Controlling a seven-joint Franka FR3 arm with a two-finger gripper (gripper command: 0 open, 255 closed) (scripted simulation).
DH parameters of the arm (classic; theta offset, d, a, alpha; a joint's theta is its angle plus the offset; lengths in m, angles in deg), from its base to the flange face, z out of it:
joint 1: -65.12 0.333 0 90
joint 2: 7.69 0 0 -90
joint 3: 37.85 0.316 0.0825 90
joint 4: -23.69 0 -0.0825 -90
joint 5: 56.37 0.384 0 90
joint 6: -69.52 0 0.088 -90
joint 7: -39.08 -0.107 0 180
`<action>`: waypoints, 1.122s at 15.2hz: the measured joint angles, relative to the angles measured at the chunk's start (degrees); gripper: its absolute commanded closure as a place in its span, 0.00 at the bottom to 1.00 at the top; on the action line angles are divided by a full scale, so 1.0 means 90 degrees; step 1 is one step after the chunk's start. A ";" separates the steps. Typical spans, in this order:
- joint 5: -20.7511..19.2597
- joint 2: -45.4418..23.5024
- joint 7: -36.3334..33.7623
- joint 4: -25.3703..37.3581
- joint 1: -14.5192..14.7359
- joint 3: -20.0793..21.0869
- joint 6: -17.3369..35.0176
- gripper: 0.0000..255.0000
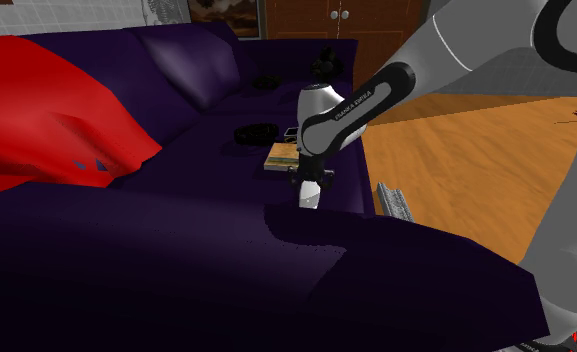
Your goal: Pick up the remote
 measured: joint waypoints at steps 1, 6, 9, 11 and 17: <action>0.0000 0.0000 -0.0001 0.0001 0.0000 0.0000 0.0000 1.00; 0.0083 0.0184 0.0056 0.0032 -0.0014 0.0020 -0.0210 1.00; 0.0146 0.0337 0.0079 0.0111 -0.0013 0.0041 -0.0435 1.00; 0.0181 0.0416 0.0128 0.0179 -0.0031 0.0036 -0.0579 1.00; 0.0297 0.0714 0.0208 0.0404 -0.0047 0.0045 -0.1088 1.00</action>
